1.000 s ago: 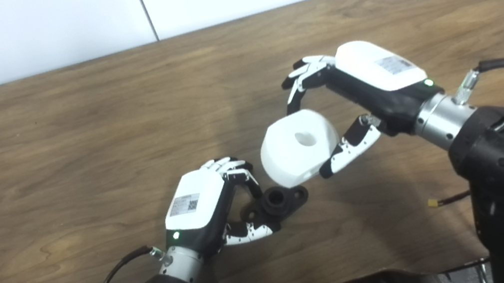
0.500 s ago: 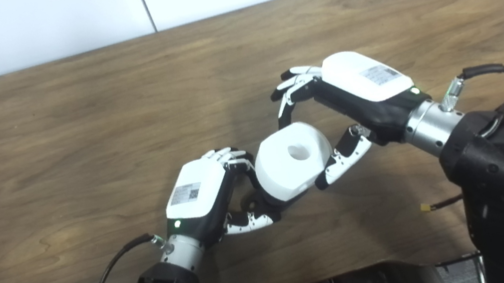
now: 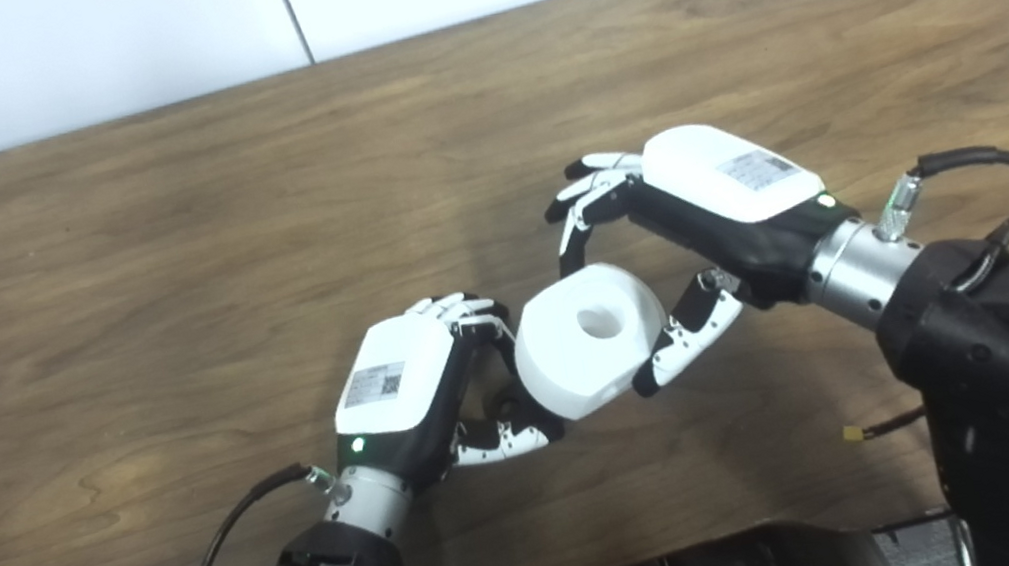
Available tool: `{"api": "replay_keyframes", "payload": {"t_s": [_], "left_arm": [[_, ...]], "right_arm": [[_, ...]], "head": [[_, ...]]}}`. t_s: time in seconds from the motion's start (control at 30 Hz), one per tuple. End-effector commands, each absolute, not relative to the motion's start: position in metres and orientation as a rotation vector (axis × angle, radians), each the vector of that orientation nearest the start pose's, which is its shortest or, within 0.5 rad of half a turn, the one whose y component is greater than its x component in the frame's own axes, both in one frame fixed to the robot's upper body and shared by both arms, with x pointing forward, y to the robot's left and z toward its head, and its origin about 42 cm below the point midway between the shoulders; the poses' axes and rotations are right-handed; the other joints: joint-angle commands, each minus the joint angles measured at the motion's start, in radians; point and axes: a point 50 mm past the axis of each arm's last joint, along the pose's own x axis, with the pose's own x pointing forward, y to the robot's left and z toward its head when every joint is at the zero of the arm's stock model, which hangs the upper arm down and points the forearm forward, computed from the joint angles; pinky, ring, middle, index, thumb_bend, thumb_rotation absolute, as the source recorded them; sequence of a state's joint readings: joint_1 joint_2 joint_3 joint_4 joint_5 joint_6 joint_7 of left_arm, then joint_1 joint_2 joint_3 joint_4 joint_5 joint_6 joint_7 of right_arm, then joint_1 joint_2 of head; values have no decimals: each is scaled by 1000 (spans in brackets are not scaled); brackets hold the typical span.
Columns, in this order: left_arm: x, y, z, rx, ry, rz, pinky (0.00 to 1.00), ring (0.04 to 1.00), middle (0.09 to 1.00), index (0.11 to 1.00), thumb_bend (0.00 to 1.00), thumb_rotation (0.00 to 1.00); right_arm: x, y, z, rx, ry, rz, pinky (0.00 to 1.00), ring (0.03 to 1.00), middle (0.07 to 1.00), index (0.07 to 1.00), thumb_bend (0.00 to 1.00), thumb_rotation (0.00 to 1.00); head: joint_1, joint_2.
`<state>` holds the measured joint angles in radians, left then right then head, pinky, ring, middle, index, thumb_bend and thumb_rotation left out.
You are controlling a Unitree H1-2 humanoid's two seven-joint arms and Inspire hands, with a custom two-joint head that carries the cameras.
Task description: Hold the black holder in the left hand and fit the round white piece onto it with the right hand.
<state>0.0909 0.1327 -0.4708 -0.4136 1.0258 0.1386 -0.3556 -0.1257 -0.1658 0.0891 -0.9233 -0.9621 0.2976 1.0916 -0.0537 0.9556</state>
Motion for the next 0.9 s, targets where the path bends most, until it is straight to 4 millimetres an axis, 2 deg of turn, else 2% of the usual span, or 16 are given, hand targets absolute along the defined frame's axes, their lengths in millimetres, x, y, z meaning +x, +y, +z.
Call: {"api": "replay_keyframes", "payload": {"t_s": [0.0, 0.87], "left_arm": [[214, 122, 146, 1092, -132, -585, 882, 855, 797, 488, 518, 47], [214, 116, 152, 1088, -147, -582, 871, 849, 796, 487, 518, 48]], "right_arm": [[217, -196, 304, -1184, -270, 451, 790, 921, 814, 483, 520, 150], [229, -199, 296, -1222, -272, 422, 786, 907, 794, 482, 521, 150]], "head": [[0, 1], [9, 19]]}}
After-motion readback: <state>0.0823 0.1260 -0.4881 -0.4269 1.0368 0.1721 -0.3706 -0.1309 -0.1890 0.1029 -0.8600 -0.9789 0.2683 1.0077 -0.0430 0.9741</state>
